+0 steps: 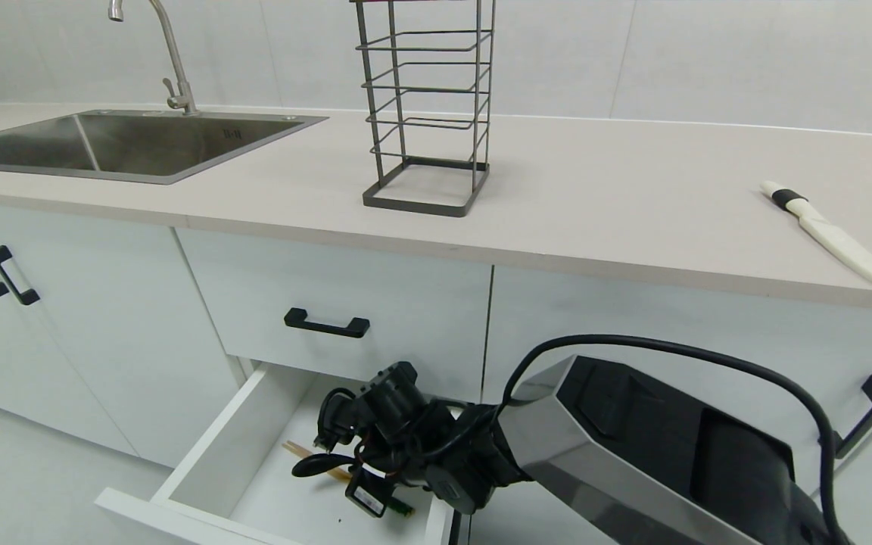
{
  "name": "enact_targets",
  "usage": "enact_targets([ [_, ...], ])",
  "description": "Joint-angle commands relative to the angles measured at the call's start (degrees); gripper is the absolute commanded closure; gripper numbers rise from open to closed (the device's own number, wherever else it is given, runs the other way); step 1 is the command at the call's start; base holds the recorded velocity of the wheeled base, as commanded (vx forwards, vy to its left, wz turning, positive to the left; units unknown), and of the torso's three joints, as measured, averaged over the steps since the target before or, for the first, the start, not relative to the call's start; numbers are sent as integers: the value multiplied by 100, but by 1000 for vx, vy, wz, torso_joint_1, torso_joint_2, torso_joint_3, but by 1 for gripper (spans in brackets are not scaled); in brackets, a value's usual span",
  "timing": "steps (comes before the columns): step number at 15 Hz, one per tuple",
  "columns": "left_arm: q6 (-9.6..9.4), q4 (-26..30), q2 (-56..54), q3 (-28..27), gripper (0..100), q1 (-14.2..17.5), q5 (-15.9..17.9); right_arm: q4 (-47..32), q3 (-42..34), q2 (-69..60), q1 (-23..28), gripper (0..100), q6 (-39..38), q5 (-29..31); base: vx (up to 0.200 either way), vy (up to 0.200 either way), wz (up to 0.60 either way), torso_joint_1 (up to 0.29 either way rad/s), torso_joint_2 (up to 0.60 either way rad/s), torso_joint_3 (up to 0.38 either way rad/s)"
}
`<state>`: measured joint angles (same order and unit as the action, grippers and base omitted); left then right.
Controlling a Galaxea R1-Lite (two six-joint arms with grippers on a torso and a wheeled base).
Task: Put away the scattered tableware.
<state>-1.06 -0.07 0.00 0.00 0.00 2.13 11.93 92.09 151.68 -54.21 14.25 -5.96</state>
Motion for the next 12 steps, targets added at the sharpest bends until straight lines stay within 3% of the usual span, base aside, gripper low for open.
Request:
enact_targets([
  [1,1,-1,0,0,0,0,-2,-7,-15,55,-2,100,-1,-10,0,0,0,0,0,0],
  [4,1,-1,0,0,0,0,-2,-7,-15,55,-2,100,104,-28,0,0,0,0,0,0],
  [5,1,-1,0,0,0,0,-2,-16,-24,46,-2,0,218,-45,0,0,0,0,0,0],
  [12,1,-1,0,0,0,0,-2,-156,11,38,-2,0,385,-72,0,0,0,0,0,0],
])
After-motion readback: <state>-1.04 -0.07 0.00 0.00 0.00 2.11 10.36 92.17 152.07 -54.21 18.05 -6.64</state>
